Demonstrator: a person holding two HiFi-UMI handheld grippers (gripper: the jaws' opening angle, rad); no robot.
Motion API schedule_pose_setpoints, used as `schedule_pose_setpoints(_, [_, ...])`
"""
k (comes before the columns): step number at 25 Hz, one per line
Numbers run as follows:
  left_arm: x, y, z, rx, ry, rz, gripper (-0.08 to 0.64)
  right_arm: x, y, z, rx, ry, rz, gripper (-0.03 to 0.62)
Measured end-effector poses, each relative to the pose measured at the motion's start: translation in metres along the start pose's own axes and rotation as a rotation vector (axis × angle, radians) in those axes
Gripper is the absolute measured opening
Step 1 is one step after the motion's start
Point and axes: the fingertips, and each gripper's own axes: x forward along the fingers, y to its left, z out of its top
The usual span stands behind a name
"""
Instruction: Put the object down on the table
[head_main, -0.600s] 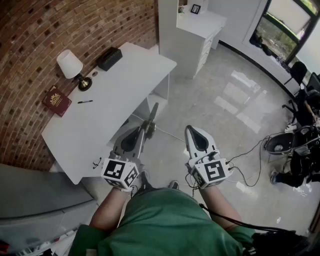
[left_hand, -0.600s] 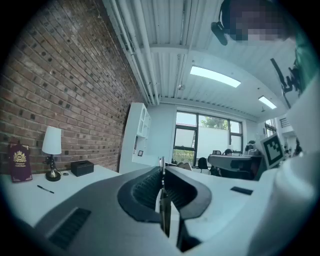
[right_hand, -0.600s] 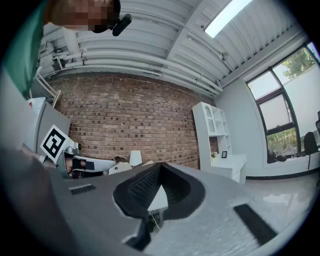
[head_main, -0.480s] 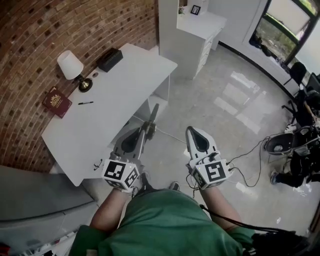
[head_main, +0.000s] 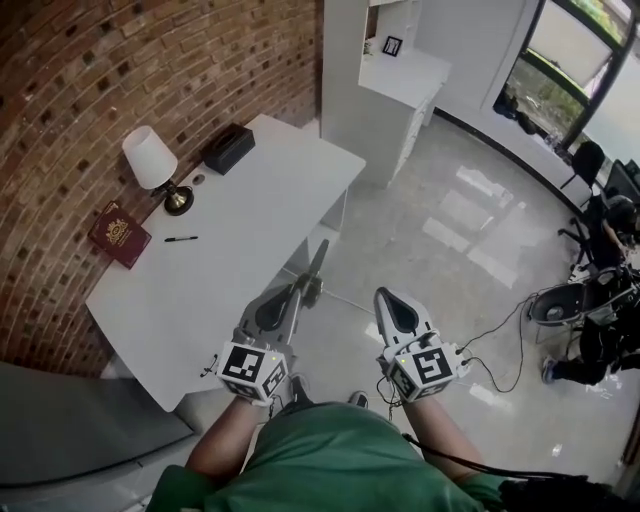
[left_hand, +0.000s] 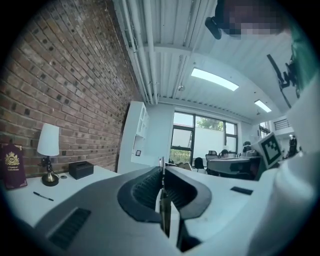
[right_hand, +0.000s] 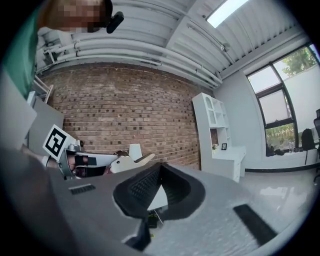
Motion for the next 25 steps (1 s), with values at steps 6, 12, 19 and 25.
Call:
schedule_pose_setpoints(6, [0.007, 0.046, -0.006, -0.020, -0.007, -0.047, 0.023, 0.034, 0.014, -0.010, -0.014, 0.042, -0.059, 0.003])
schedule_pose_setpoints(12, [0.023, 0.078, -0.020, -0.067, 0.022, -0.080, 0.023, 0.050, 0.017, -0.023, -0.005, 0.100, -0.105, 0.003])
schedule_pose_setpoints(19, [0.057, 0.091, -0.024, -0.068, 0.042, -0.078, 0.023, 0.069, -0.014, -0.033, 0.031, 0.114, -0.128, 0.002])
schedule_pose_setpoints(25, [0.100, 0.100, -0.017, -0.038, 0.049, -0.011, 0.023, 0.106, -0.056, -0.034, 0.070, 0.091, -0.057, 0.002])
